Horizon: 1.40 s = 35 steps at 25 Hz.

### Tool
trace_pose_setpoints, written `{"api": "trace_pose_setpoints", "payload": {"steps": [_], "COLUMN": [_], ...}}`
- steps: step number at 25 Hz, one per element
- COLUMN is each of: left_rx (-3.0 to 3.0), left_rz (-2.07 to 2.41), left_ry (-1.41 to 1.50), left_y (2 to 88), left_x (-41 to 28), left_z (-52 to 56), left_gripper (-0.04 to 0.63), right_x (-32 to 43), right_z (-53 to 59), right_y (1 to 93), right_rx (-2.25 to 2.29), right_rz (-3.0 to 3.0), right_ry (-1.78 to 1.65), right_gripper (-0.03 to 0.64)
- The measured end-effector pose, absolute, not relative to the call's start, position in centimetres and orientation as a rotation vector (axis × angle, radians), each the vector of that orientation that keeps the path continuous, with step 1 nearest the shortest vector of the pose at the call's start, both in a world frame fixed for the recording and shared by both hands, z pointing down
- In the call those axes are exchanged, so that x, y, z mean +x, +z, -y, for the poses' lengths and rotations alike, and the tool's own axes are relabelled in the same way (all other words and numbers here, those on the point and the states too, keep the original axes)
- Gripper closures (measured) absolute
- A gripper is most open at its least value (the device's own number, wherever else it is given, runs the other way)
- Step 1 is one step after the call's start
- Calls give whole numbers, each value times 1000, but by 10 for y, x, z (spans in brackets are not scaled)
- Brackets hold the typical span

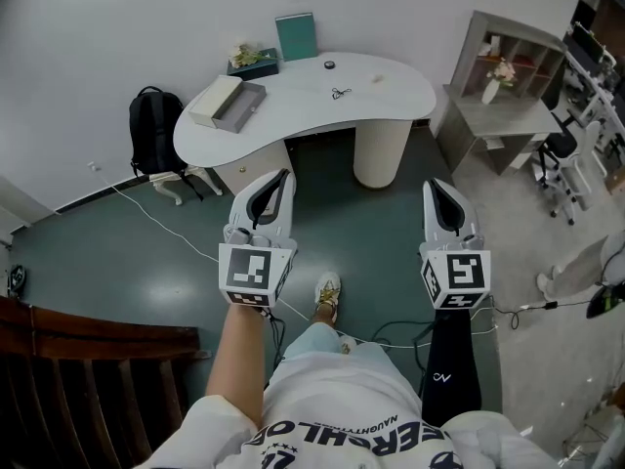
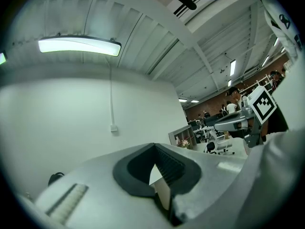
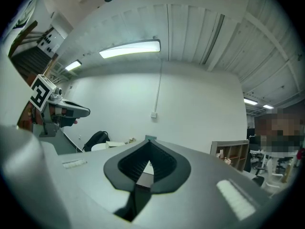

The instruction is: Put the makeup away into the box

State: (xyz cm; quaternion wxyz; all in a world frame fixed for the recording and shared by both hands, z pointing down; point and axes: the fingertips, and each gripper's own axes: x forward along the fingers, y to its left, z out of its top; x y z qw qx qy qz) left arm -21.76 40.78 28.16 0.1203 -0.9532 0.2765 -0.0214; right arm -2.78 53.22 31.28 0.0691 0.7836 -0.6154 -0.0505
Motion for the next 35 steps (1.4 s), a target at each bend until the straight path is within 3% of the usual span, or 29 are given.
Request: {"api": "trace_pose_setpoints", "payload": {"steps": [14, 19, 35], "left_rx": [-2831, -2854, -2849], "left_rz": [-764, -703, -625], "left_ry": [-52, -25, 30], "left_y": [302, 297, 289], "left_x": [-147, -109, -36], "left_z": [-298, -248, -121], "left_gripper": [584, 414, 403], "right_x": [36, 64, 121], "right_z": [-435, -381, -259], "right_y": [326, 320, 319], "right_rx": [2370, 2370, 2400], "right_rz": [1772, 1757, 1718], "right_ry": [-126, -130, -134], "right_gripper": [586, 586, 586]}}
